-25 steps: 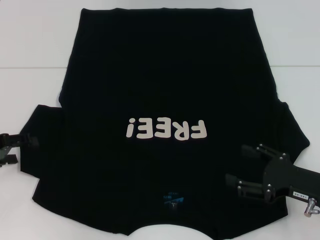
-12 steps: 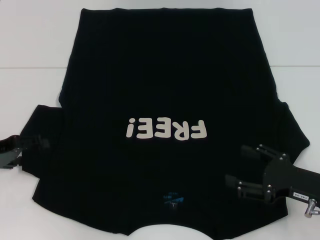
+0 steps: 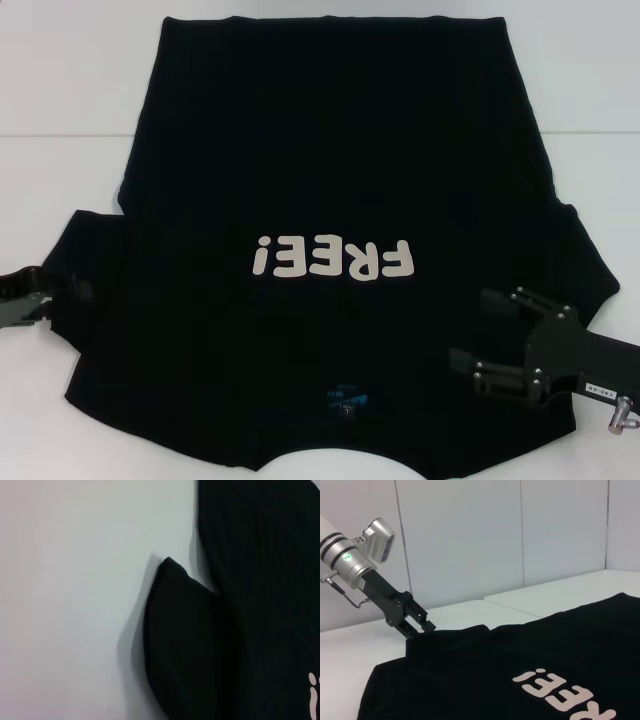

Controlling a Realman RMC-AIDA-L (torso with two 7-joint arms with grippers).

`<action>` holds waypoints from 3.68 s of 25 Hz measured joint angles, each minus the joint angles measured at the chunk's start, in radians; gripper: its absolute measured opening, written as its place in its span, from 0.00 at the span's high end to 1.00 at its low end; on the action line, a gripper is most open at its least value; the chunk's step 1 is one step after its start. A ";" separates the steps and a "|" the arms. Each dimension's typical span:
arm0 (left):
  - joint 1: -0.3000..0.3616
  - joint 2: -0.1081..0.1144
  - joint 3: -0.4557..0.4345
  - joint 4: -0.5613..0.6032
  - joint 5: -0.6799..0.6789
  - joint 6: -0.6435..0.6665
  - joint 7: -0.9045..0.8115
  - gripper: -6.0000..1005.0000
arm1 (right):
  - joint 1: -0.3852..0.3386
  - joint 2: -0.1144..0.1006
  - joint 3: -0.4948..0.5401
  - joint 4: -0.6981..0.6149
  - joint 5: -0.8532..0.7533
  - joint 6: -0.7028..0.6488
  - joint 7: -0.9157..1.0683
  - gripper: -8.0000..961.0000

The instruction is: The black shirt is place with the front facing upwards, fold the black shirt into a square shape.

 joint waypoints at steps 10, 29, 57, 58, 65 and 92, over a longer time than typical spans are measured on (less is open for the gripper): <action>0.000 0.000 0.008 -0.002 0.000 -0.008 -0.007 0.67 | 0.001 0.000 0.000 0.000 0.000 -0.002 0.000 0.03; 0.008 0.003 0.014 0.032 -0.003 -0.012 0.011 0.99 | -0.001 -0.001 0.000 -0.009 0.026 -0.031 -0.002 0.03; -0.049 0.041 -0.028 0.121 -0.010 0.077 -0.032 0.99 | 0.001 0.000 0.000 -0.006 0.026 -0.030 -0.006 0.03; -0.055 0.038 -0.028 0.123 -0.012 0.088 -0.033 0.99 | 0.001 0.000 0.000 -0.004 0.026 -0.030 -0.007 0.03; -0.073 0.033 -0.028 0.122 -0.052 0.129 -0.033 0.99 | 0.000 0.000 0.000 -0.001 0.026 -0.031 -0.007 0.03; -0.084 -0.133 -0.016 0.012 -0.270 0.189 0.357 0.55 | -0.009 -0.001 -0.001 0.014 0.025 -0.027 0.012 0.03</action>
